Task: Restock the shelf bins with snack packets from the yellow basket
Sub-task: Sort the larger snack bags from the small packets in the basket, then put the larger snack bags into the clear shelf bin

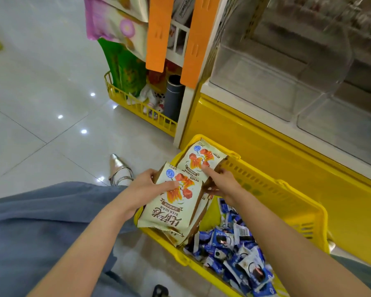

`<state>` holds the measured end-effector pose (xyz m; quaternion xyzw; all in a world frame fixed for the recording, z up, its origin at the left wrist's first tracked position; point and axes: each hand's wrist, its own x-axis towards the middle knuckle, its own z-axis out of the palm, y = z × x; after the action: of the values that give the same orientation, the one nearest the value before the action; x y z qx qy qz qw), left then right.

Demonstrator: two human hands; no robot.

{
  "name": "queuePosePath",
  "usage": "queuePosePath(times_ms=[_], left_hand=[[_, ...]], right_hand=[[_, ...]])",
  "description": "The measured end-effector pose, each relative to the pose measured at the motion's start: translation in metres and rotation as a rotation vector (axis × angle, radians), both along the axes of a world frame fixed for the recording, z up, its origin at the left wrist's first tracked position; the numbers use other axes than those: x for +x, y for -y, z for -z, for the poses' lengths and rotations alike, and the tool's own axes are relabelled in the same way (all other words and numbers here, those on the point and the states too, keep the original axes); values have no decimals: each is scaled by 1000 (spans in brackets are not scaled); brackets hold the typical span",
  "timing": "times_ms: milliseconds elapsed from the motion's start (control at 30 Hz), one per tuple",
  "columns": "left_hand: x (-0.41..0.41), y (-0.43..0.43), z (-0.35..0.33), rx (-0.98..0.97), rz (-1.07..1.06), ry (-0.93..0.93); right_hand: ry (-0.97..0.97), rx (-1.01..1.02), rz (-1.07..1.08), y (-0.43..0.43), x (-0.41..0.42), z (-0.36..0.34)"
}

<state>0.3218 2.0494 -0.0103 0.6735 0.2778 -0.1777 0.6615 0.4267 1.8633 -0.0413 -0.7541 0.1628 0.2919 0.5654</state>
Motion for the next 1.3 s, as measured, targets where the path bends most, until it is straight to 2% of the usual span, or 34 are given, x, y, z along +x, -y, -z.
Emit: queuePosePath(times_ms=[200, 400, 533, 733, 867, 933, 1000, 1133, 1300], left_hand=[[3, 2, -10, -139, -233, 110], [9, 14, -23, -195, -413, 160], [20, 32, -34, -111, -382, 167], [32, 74, -59, -204, -278, 217], [35, 102, -73, -163, -210, 253], [37, 113, -81, -134, -177, 262], [42, 120, -88, -146, -166, 285], [55, 126, -106, -213, -113, 320], [75, 126, -130, -249, -10, 384]], right_hand=[[197, 127, 156, 10, 1, -36], [269, 172, 102, 52, 1, -83], [318, 194, 65, 83, -9, -112], [253, 187, 60, 121, -35, -130], [162, 242, -2, 138, -50, -139], [150, 258, -79, 147, -56, -146], [158, 267, -67, 157, -56, -154], [257, 256, 49, 176, -47, -174], [491, 214, 138, 186, -27, -216]])
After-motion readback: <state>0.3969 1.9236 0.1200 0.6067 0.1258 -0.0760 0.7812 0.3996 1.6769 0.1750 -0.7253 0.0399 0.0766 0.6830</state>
